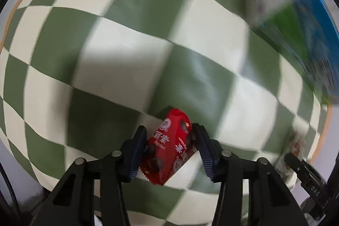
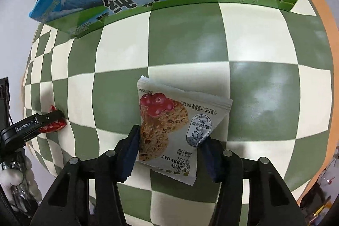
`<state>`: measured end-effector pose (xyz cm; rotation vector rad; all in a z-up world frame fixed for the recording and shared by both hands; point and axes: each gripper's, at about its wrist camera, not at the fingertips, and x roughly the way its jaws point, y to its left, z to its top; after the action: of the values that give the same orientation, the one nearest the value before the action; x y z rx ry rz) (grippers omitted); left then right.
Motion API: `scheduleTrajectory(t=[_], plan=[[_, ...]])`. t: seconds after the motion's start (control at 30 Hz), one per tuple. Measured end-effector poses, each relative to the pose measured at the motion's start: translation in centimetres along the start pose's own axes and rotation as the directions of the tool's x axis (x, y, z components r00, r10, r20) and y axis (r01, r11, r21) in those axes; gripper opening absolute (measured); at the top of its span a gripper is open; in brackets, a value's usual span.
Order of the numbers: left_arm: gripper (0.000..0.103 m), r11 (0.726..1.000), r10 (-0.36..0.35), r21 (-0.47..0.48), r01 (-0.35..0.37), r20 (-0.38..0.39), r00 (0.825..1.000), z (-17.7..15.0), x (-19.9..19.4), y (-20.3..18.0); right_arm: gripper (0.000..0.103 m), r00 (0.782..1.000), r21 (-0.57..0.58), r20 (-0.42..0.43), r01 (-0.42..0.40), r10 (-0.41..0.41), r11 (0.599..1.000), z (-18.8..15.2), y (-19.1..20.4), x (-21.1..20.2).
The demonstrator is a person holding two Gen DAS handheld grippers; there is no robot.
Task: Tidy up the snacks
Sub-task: 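Carry the oat cookie packet and red candy into the box, opening both tools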
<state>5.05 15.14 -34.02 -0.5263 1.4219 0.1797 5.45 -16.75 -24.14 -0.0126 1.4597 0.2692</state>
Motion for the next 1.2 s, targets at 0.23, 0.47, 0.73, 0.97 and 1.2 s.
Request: scheduleTrajectory(t=[0.23, 0.47, 0.73, 0.97, 1.2], plan=[[0.044, 0.972, -0.017, 0.234, 0.026, -0.043, 0.999, -4.3, 0.7, -8.3, 0.056, 0.999, -0.010, -0.051, -0.003, 0.002, 1.000, -3.5, -1.9, -0.7], [0.047, 0.932, 0.061, 0.360, -0.044, -0.037, 0.997, -5.0, 2.8, -12.1, 0.057, 0.998, 0.054, -0.054, -0.017, 0.019, 0.998, -5.1, -3.9, -0.7], [0.043, 0.923, 0.079, 0.379, -0.068, -0.014, 0.997, -5.4, 2.7, -13.1, 0.057, 0.999, 0.088, -0.045, 0.007, -0.003, 0.996, -4.8, -4.2, 0.1], [0.037, 0.918, 0.021, 0.396, -0.028, 0.022, 1.000, -6.8, -1.2, -14.7, 0.049, 1.000, 0.069, -0.011, 0.002, -0.001, 0.998, -5.1, -3.9, -1.5], [0.037, 0.918, -0.026, 0.397, 0.024, 0.000, 1.000, -6.0, -2.2, -15.2, 0.049, 0.999, 0.065, 0.039, -0.030, 0.028, 0.997, -4.0, -4.5, -4.8]])
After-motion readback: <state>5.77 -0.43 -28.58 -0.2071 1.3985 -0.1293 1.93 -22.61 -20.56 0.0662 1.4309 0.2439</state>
